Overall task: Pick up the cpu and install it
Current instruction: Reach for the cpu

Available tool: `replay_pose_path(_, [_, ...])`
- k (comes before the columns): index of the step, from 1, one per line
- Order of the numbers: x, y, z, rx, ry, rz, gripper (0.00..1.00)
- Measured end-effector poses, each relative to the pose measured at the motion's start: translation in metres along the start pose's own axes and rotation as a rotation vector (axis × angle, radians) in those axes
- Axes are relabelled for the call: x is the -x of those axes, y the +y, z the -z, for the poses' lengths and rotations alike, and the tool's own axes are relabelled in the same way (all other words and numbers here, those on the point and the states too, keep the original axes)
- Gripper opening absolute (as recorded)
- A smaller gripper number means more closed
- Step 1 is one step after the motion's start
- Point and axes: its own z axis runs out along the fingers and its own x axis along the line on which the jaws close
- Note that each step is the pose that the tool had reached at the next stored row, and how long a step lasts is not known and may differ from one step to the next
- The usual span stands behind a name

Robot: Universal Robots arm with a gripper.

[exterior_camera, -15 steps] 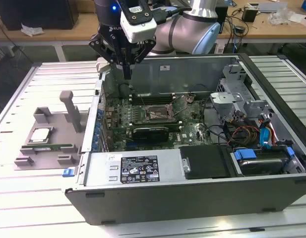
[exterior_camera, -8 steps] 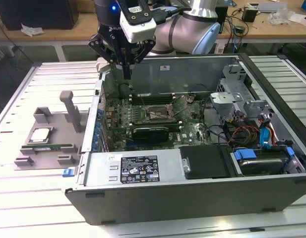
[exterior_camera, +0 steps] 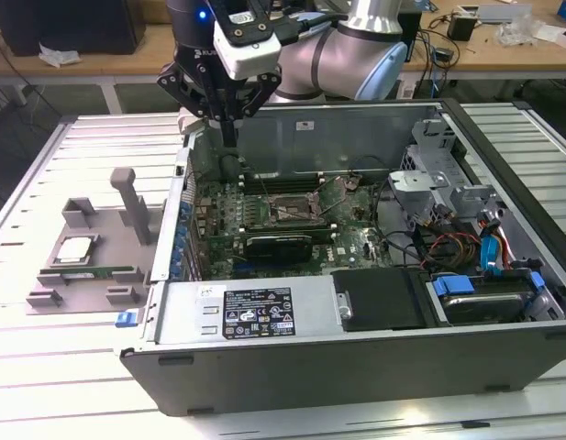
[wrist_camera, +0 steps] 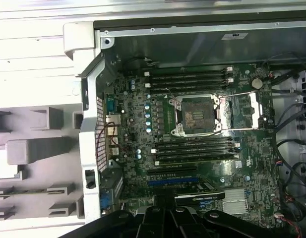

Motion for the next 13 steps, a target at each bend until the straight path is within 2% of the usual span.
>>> replay_pose_path(4, [-0.0047,-0.0004,0.0002,-0.0001,0.0,0.0,0.11])
replay_pose_path(9, [-0.0157,-0.0011,0.0004,0.0,0.0,0.0,0.11])
replay_pose_path(13, [-0.0306,-0.0018,0.0007,0.0,-0.0001,0.0,0.11])
